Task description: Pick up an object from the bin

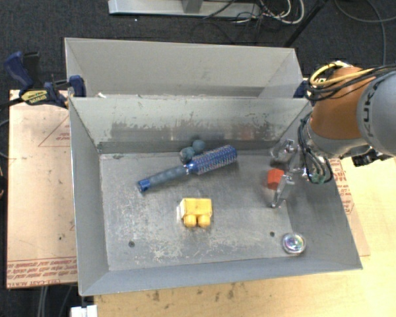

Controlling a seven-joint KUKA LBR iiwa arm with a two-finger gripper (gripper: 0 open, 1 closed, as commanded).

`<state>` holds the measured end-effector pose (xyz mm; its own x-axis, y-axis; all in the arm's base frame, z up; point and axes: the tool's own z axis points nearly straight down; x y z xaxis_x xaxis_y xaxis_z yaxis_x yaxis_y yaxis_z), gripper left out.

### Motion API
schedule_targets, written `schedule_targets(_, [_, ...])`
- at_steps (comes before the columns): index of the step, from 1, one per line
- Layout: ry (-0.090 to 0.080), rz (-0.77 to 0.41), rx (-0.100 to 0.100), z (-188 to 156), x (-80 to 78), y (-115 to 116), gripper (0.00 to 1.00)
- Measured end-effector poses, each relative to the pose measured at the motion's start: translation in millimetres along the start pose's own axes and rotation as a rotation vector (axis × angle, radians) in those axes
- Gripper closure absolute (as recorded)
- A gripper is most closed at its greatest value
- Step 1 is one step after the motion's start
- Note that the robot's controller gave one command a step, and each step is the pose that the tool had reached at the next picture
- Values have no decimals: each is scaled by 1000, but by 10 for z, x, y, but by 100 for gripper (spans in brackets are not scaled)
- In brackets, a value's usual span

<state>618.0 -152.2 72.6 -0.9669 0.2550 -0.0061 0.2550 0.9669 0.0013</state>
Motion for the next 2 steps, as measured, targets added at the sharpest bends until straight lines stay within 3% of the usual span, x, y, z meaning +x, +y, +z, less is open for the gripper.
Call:
schedule_targets(1, [-9,0,1,-16,-21,-1,100])
schedule_targets(2, [0,-1,1,-262,-37,4,100])
